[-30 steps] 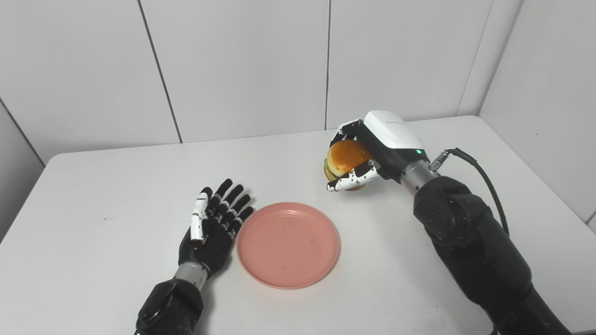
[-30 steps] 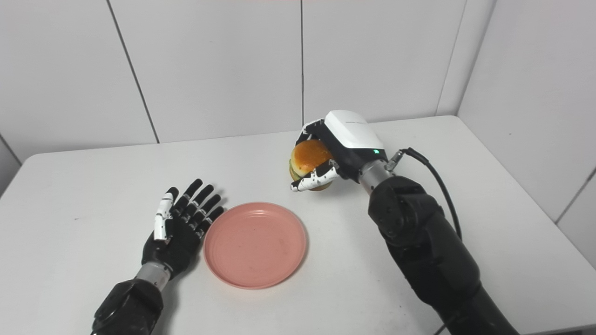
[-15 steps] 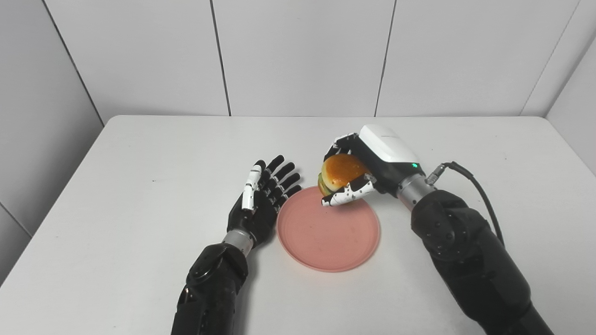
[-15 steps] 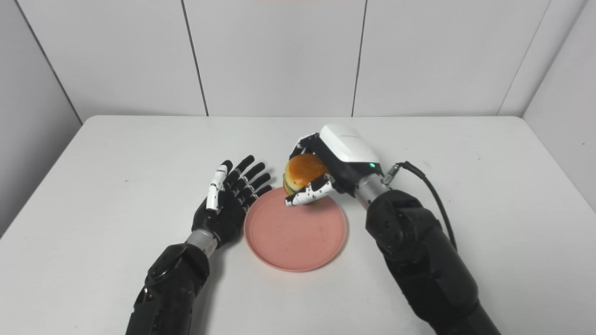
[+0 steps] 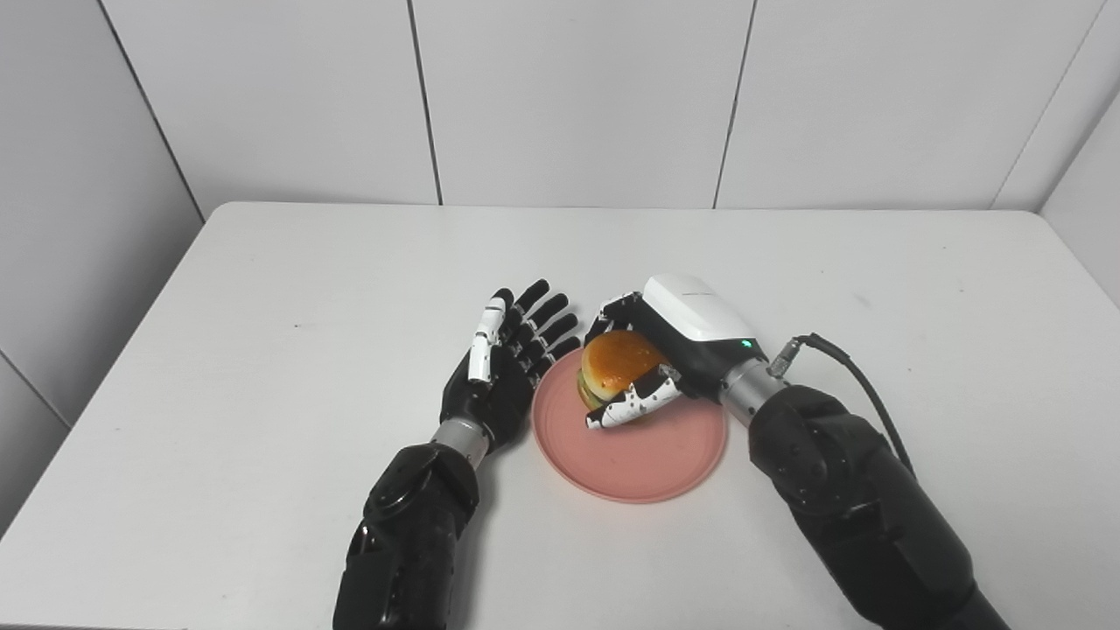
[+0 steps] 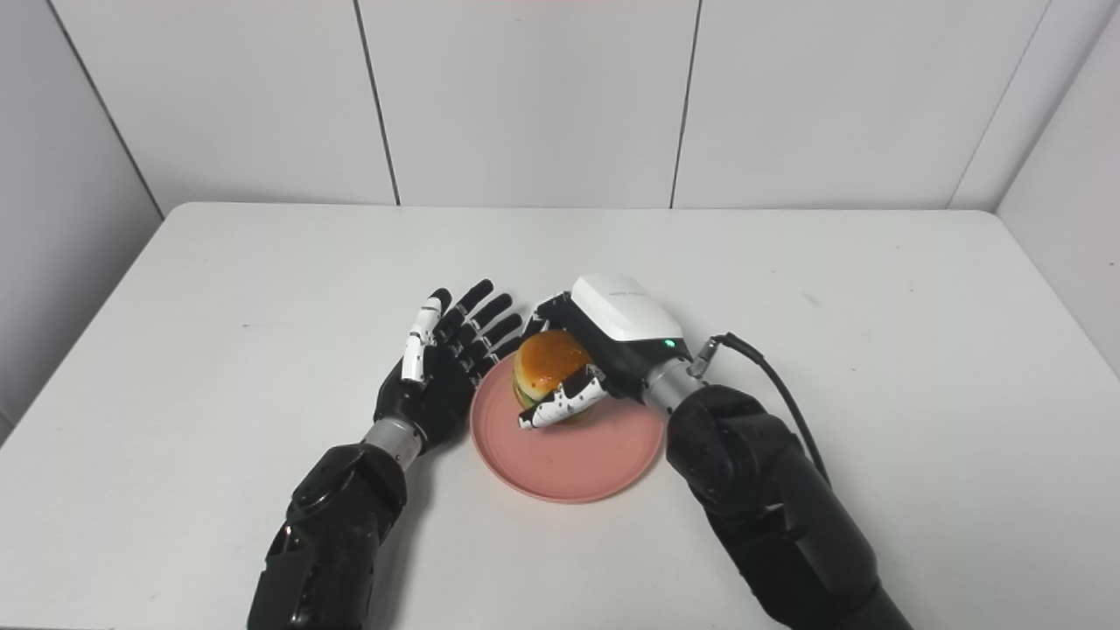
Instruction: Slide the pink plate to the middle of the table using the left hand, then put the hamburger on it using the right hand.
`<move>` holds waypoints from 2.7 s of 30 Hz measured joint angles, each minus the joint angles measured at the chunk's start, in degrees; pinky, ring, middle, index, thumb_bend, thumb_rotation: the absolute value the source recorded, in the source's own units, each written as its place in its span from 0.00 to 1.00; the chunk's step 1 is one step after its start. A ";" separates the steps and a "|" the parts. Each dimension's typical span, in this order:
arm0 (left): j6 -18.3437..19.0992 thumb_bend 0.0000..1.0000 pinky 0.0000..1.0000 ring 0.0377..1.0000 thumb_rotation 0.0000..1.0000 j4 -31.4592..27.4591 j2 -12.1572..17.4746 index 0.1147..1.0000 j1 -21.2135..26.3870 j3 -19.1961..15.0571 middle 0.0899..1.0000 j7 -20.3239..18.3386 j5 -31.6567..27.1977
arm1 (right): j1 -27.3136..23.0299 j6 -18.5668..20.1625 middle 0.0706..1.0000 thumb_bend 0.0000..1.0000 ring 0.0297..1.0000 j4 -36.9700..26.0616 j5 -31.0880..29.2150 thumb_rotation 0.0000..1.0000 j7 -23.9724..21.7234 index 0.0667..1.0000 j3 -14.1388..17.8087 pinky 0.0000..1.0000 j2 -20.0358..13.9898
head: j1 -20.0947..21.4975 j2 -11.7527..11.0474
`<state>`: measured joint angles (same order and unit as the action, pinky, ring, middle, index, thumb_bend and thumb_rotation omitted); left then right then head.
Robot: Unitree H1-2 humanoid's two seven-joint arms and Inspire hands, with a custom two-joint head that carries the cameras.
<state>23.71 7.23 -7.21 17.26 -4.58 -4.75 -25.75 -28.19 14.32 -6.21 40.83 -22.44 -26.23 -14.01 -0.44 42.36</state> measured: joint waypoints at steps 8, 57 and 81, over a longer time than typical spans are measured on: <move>1.02 0.36 0.88 0.89 1.00 -0.56 0.04 0.88 -0.01 0.03 0.89 0.33 0.00 | 0.81 0.00 0.39 0.50 0.34 3.30 0.66 0.14 -0.17 0.45 -0.78 0.28 0.54 | 0.36 0.18; 1.49 0.34 0.87 0.88 1.00 -0.92 0.36 0.92 0.02 0.44 0.90 1.10 -0.15 | -0.98 0.07 1.00 1.00 0.93 -5.21 3.83 0.78 -12.66 1.00 0.29 0.81 -2.71 | 1.94 1.05; -1.67 0.40 0.95 0.93 1.00 -8.83 4.20 0.93 -5.35 3.01 0.94 1.66 9.25 | 14.44 -2.09 1.00 1.00 1.00 -3.34 -29.64 1.00 10.06 1.00 27.99 1.00 7.19 | 4.57 0.26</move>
<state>22.05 -1.60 -3.01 11.91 -1.57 -3.09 -16.51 -13.75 12.23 -9.55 11.19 -12.38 1.76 -6.82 4.13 42.63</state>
